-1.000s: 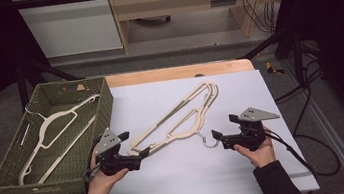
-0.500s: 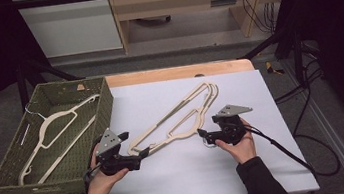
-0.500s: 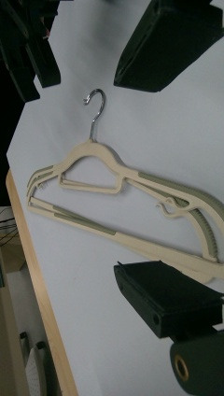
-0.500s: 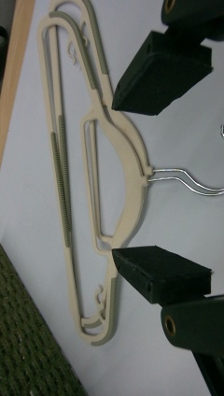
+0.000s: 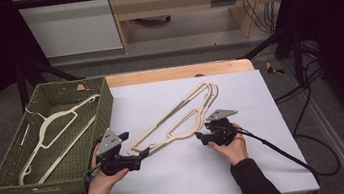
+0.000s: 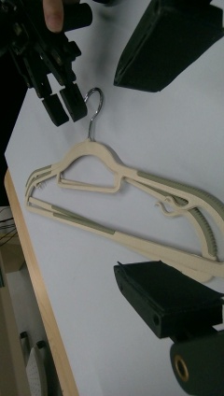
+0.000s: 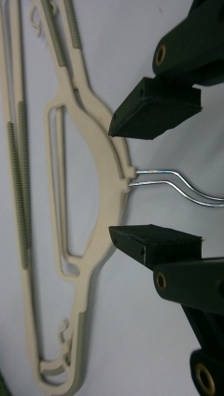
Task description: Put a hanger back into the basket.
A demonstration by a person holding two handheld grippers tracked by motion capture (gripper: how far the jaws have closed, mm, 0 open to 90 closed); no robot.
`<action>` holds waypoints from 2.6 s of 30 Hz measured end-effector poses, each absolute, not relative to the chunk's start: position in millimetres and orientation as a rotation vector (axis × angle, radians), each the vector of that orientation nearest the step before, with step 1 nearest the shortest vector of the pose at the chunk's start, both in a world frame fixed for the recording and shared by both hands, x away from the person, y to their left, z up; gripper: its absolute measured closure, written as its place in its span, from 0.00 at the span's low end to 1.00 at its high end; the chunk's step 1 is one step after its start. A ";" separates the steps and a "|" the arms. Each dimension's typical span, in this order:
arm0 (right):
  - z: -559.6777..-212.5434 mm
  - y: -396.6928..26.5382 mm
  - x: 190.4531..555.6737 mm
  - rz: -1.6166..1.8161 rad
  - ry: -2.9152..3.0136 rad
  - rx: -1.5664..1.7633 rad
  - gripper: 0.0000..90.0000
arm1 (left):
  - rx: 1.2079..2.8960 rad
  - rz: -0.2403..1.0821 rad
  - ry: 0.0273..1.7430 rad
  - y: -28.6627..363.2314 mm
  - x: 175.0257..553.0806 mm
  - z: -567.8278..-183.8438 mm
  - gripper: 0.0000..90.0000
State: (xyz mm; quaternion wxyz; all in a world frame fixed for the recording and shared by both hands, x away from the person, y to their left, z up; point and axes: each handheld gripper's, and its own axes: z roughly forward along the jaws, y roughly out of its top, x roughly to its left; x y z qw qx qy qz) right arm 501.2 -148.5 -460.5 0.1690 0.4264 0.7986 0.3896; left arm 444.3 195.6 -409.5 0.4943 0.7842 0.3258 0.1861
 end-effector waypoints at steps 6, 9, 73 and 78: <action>-472.4 -145.2 508.7 1.082 2.294 1.201 0.66 | 1.903 0.452 0.788 194.9 444.6 -410.1 0.10; -474.4 -144.4 509.5 1.077 2.301 1.201 0.69 | 1.904 0.452 0.786 194.5 444.6 -410.2 0.10; -445.5 -146.5 504.2 1.090 2.303 1.237 0.99 | 2.198 0.404 0.693 72.8 511.3 -430.9 0.21; -444.9 -147.0 504.4 1.090 2.305 1.229 0.99 | 2.272 0.445 0.645 58.9 517.0 -438.5 0.28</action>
